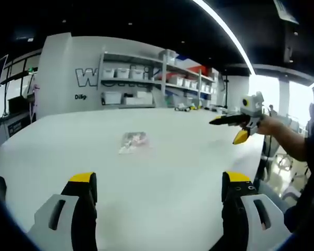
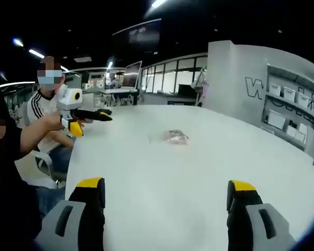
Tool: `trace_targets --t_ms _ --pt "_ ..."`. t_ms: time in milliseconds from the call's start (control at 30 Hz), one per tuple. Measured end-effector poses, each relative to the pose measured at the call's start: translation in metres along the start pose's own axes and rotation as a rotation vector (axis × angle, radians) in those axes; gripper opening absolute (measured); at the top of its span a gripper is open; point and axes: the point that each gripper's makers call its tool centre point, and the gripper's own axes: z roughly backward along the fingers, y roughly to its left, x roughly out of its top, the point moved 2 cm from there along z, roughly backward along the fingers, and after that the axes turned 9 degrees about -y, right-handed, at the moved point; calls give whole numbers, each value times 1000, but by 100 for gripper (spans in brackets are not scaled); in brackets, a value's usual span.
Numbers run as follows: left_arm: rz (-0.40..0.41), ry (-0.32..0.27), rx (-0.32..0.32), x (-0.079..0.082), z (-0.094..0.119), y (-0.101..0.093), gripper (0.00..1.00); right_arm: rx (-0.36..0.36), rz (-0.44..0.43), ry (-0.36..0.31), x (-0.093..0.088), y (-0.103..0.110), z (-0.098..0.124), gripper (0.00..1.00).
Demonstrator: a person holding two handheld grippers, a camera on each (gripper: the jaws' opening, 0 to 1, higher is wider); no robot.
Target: Open the resealable bag by pulling the two sides of the seal apart until the entire bag opening is separated and visibly accessible.
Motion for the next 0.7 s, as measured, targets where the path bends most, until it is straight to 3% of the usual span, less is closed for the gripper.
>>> trace_targets --t_ms 700 --pt "1 -1 -1 0 0 -2 99 -1 2 0 1 -2 0 98"
